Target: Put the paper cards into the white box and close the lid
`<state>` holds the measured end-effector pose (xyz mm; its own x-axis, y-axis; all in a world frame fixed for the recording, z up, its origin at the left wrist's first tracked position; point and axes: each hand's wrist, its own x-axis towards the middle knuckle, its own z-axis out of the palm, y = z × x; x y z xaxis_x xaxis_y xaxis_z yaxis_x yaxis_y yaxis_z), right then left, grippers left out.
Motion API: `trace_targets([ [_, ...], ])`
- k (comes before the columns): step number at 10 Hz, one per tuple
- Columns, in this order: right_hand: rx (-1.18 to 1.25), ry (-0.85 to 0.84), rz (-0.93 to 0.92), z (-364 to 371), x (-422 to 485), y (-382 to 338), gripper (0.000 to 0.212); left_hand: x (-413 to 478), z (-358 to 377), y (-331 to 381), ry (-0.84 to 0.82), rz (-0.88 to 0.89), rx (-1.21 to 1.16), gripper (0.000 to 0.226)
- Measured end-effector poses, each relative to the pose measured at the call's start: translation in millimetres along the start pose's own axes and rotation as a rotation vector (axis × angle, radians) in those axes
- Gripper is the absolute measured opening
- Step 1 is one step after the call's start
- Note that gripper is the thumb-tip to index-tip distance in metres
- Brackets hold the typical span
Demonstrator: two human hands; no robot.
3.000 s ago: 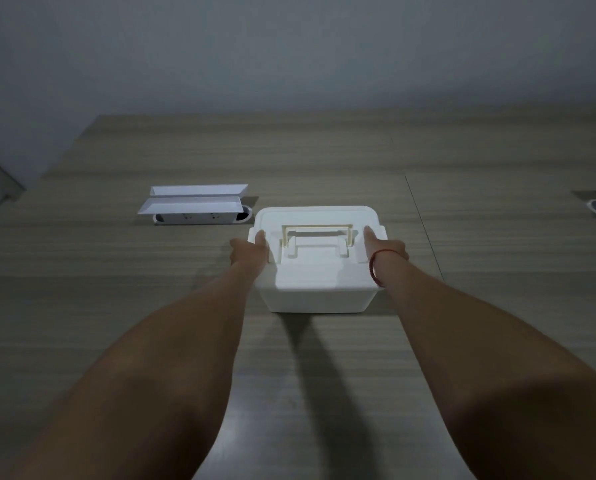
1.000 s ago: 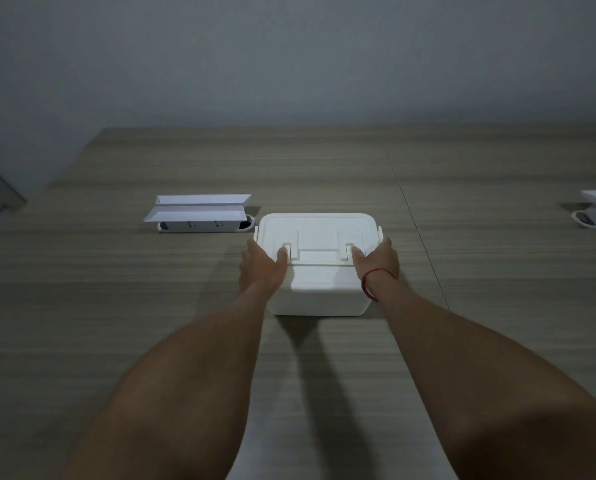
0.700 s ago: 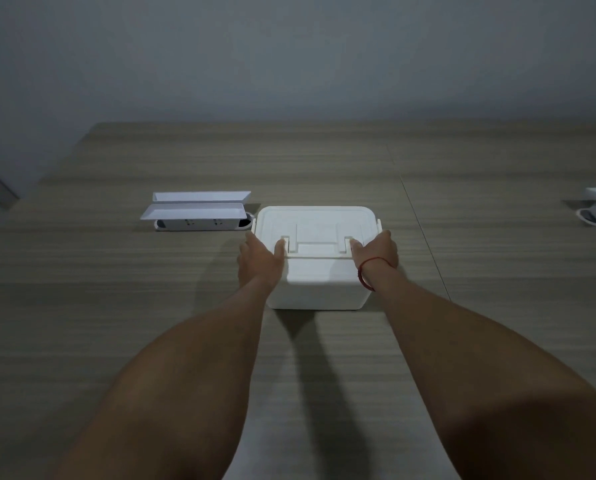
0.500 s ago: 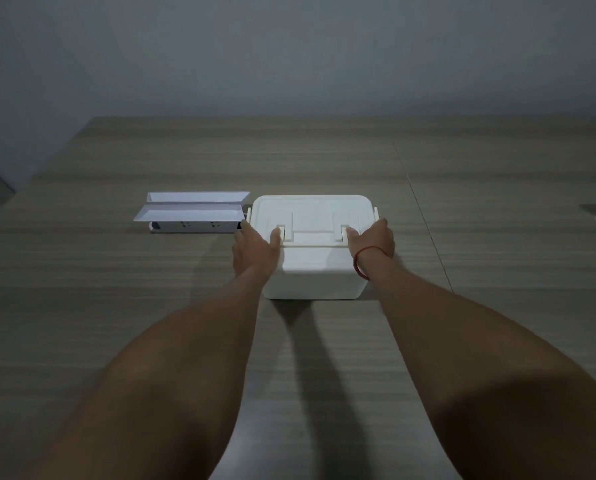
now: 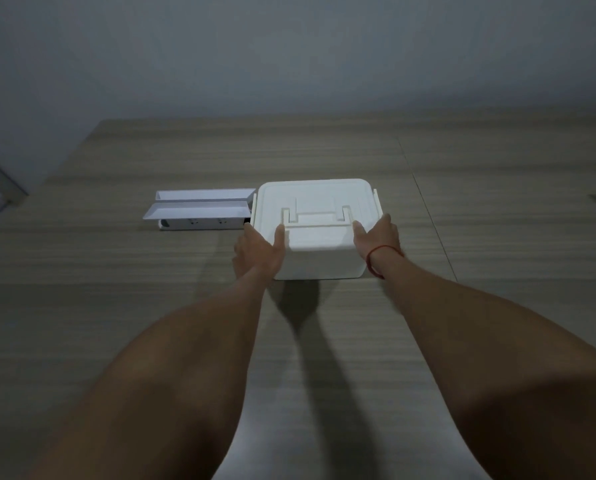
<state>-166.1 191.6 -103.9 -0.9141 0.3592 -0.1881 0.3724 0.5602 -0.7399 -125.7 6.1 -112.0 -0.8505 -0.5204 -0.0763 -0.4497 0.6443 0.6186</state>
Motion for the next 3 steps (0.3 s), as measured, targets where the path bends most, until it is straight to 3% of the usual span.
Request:
trace_targets([
  [2,-0.025,-0.021,-0.094,3,-71,48,0.059,-64,5,-43,-0.034,0.106,0.055,0.062],
  [3,-0.177,-0.173,-0.152,17,-98,77,0.056,-78,19,-67,-0.148,0.143,0.111,0.054],
])
